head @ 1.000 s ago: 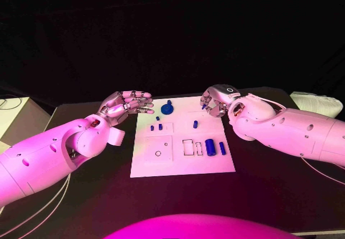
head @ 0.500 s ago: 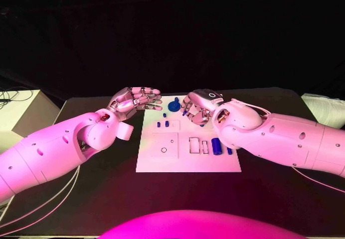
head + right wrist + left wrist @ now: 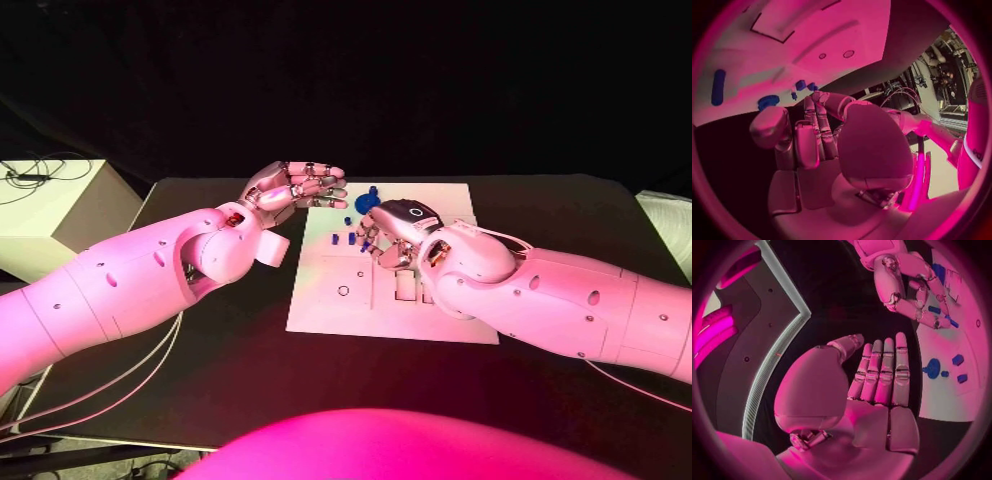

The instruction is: Assemble the parts on the task board

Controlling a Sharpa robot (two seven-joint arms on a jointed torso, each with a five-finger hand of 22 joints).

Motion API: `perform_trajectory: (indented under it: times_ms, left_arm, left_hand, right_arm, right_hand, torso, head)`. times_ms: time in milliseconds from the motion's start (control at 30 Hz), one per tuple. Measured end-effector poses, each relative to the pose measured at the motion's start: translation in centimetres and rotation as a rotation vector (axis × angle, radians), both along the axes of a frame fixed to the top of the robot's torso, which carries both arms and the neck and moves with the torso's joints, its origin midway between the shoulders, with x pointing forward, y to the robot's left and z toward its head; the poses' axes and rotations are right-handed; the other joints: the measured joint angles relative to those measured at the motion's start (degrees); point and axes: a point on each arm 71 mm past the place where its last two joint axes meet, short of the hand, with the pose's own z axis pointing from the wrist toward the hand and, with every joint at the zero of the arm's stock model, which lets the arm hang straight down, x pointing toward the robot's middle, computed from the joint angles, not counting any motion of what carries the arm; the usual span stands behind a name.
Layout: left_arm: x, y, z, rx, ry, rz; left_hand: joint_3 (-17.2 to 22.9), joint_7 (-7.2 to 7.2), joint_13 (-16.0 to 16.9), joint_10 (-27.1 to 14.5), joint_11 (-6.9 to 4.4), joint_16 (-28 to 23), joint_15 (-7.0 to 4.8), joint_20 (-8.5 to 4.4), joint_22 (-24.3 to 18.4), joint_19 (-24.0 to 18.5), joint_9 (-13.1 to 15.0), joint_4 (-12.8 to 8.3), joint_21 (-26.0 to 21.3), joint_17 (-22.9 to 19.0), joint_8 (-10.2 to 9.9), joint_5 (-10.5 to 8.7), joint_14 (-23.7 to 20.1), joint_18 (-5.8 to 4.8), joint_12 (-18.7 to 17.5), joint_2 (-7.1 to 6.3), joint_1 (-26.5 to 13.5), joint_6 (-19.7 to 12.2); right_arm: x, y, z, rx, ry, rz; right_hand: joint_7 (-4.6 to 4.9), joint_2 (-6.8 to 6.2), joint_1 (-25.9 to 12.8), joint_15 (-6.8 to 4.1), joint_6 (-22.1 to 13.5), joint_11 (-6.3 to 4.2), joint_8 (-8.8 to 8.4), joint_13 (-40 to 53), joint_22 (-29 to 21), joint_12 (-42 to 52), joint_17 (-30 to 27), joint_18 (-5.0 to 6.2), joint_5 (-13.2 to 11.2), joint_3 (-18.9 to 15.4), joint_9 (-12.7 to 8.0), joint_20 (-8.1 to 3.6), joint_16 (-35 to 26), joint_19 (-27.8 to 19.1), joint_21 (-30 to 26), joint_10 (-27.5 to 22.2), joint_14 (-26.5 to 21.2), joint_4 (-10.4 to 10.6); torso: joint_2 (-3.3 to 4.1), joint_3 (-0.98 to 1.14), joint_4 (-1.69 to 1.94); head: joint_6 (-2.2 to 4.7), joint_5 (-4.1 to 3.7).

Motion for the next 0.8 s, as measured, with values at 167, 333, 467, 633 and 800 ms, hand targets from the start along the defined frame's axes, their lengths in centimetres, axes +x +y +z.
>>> perform_trajectory:
  times_ms: [167,333,467,633,800]
  left_arm:
    - [0.0,0.0,0.0,0.004,-0.004,0.009]
    - [0.0,0.0,0.1,0.01,-0.008,0.019]
    - [0.1,0.1,0.1,0.014,-0.013,0.027]
    - [0.1,0.1,0.1,0.016,-0.018,0.035]
    - [0.1,0.1,0.1,0.017,-0.021,0.039]
  left_hand:
    - [-0.2,0.0,0.0,0.0,0.0,-0.1,0.0,0.0,-0.1,0.0,0.0,0.2,0.0,0.0,0.0,0.0,0.0,0.0,0.0,-0.06,-0.1,0.0]
    - [-0.3,0.0,0.0,0.0,0.0,-0.1,0.0,0.0,-0.2,0.0,0.0,0.3,-0.2,0.0,0.0,0.0,0.0,0.0,0.0,0.17,-0.3,0.0]
    - [-0.3,0.0,0.0,0.0,-0.01,-0.1,0.0,0.0,-0.2,0.0,0.0,0.3,-0.2,0.0,0.0,0.0,0.0,0.0,0.0,0.17,-0.3,0.0]
    - [-0.3,0.0,0.0,0.0,-0.01,-0.1,0.0,0.0,-0.2,0.0,0.0,0.3,-0.2,0.0,0.0,0.0,0.0,0.0,0.0,0.17,-0.3,0.0]
    - [-0.3,0.0,0.0,0.0,-0.01,-0.1,0.0,0.0,-0.3,0.0,0.0,0.3,-0.2,0.0,0.0,0.0,0.0,0.0,0.0,0.17,-0.3,0.0]
  right_arm:
    - [-0.3,-0.1,-0.9,-0.024,0.014,0.0]
    - [-0.5,-0.2,-1.4,-0.043,0.022,0.002]
    - [-0.5,-0.3,-1.8,-0.06,0.027,-0.003]
    - [-0.8,-0.2,-2.4,-0.072,0.035,-0.004]
    - [-1.0,0.0,-2.7,-0.076,0.037,0.0]
  right_hand:
    - [0.0,0.01,0.0,0.0,0.0,0.0,-0.01,0.0,0.0,-0.1,0.0,0.0,0.0,0.0,0.0,0.0,0.0,0.0,0.0,0.0,0.0,0.0]
    - [-0.01,-0.07,-0.2,0.0,0.0,0.0,-0.11,0.0,0.0,0.1,0.0,0.0,0.0,0.0,0.0,0.0,0.0,0.0,0.0,0.0,0.0,0.0]
    - [-0.01,-0.07,-0.4,0.0,0.0,-0.02,-0.1,0.0,0.0,0.1,0.0,0.0,0.0,0.0,0.0,0.0,0.0,0.0,0.0,0.0,0.0,0.0]
    - [-0.09,-0.08,-0.5,0.0,-0.1,-0.2,0.08,0.0,0.0,0.1,0.0,0.0,0.0,0.0,0.1,0.0,0.0,0.0,0.0,0.2,0.0,0.0]
    - [0.04,-0.08,-0.5,0.0,0.0,-0.2,0.1,0.0,0.0,0.0,0.0,0.0,0.0,0.0,0.1,0.0,0.0,0.0,0.0,0.2,0.0,0.0]
  torso:
    - [0.01,0.04,-0.11]
    - [0.01,0.1,-0.14]
    - [0.01,0.1,-0.12]
    - [0.02,0.15,-0.11]
    - [0.04,0.19,-0.04]
  head:
    - [-0.02,0.69]
    - [-0.02,1.08]
    - [-0.03,1.19]
    - [-0.03,1.46]
    - [-0.03,1.65]
